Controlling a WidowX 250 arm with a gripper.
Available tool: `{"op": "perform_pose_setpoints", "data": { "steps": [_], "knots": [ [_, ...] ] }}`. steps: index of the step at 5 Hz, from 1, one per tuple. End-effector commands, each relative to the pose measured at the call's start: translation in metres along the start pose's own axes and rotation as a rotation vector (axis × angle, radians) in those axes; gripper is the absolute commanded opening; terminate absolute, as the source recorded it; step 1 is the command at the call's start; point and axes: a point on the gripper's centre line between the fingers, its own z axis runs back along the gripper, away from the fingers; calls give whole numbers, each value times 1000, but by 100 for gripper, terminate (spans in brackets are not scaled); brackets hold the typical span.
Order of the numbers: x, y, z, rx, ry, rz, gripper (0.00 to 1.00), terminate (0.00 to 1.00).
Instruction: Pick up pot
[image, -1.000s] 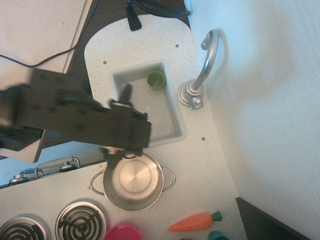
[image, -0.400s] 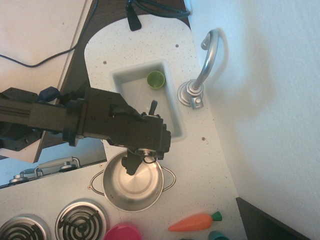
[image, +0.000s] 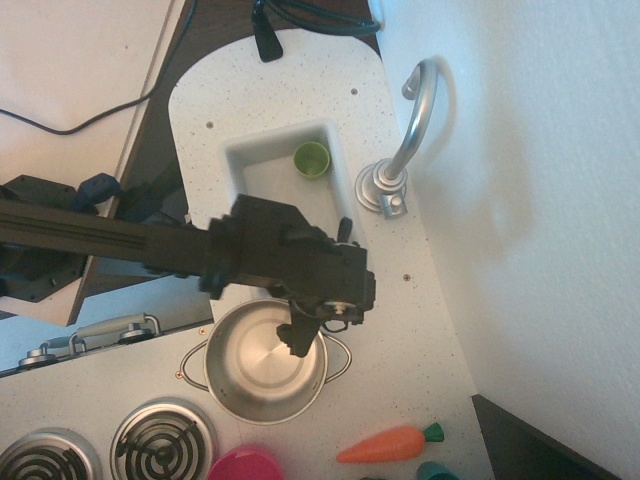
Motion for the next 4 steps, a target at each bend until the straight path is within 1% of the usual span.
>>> {"op": "perform_pose_setpoints", "data": {
  "steps": [1,2,3,4],
  "knots": [
    [-2,-30,-16,30,29,-133,100,0],
    [-1,-14,-16,20,15,-104,100,0],
    [3,-3,-14,24,27,-116,100,0],
    [1,1,-17,-4,-34,-23,0,0]
  ]
}}
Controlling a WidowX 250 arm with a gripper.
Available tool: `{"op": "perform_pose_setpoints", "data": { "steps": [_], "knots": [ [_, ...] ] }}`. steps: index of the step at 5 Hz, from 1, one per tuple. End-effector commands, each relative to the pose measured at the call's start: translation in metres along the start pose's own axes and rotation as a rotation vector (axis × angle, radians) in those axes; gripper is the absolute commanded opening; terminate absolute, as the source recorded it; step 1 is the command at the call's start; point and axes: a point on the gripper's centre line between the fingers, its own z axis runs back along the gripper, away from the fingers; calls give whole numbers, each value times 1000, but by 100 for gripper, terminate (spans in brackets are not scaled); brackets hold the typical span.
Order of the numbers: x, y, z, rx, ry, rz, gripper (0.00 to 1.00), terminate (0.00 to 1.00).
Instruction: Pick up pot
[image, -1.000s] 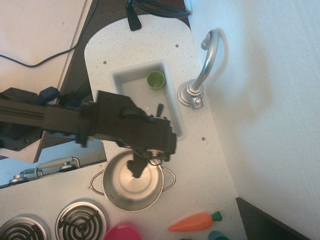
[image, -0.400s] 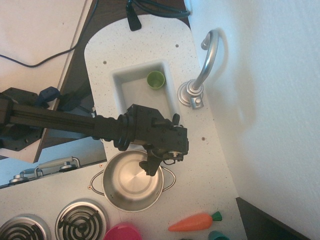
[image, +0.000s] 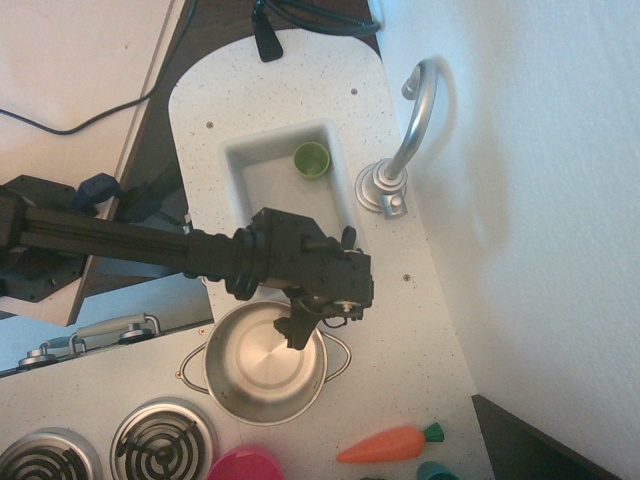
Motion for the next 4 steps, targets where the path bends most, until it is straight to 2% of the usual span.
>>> {"op": "perform_pose_setpoints", "data": {
  "steps": [1,2,3,4],
  "knots": [
    [-9,-3,15,-56,-41,18,0,0],
    [-17,-12,12,76,26,-100,0,0],
    [-31,-20,12,-3,-38,-258,0,0],
    [-45,-18,20,-100,-100,-250,0,0]
  ]
}}
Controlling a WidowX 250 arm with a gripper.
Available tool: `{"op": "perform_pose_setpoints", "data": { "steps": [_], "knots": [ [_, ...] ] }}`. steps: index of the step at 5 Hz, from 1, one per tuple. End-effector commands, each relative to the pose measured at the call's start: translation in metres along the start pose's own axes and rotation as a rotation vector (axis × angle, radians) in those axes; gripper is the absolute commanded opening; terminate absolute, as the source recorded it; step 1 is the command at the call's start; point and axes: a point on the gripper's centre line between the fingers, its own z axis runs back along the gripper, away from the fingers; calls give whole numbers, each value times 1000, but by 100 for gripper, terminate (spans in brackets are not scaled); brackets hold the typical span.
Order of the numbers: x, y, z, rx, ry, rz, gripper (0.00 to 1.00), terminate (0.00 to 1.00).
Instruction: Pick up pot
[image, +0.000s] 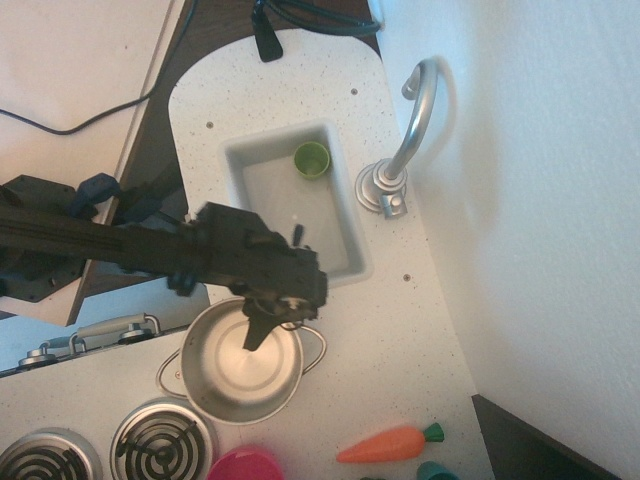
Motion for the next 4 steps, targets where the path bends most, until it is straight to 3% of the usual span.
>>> {"op": "perform_pose_setpoints", "data": {
  "steps": [1,2,3,4],
  "knots": [
    [-5,-11,36,-28,-111,-49,0,0],
    [-17,-19,36,-61,-136,-37,0,0],
    [-29,-7,47,-128,-222,61,0,0],
    [-33,-1,78,-11,-287,27,0,0]
  ]
}}
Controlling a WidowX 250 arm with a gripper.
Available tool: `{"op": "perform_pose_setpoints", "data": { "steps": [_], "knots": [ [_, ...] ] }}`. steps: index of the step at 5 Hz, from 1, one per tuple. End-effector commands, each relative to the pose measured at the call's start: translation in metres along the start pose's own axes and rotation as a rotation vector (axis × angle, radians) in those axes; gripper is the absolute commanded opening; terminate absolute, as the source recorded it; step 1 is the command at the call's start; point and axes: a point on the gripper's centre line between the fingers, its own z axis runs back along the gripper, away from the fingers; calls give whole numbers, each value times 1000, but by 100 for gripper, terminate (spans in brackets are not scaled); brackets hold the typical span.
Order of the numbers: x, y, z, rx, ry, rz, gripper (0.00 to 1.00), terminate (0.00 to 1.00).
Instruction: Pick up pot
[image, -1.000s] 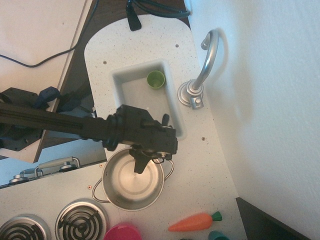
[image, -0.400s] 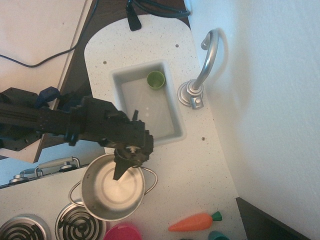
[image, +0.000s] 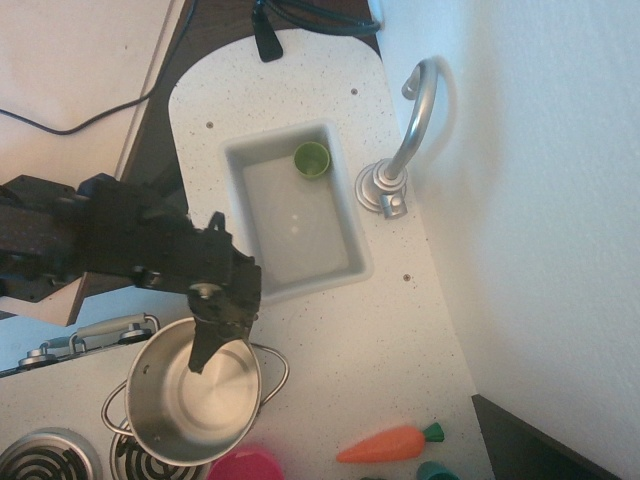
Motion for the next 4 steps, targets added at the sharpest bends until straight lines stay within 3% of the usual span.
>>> {"op": "perform_pose_setpoints", "data": {
  "steps": [1,2,3,4],
  "knots": [
    [47,25,99,41,-283,115,0,0],
    [91,5,141,-88,-463,106,0,0],
    [139,-29,181,-133,-576,69,0,0],
    [157,-64,210,-116,-548,21,0,100]
  ]
}}
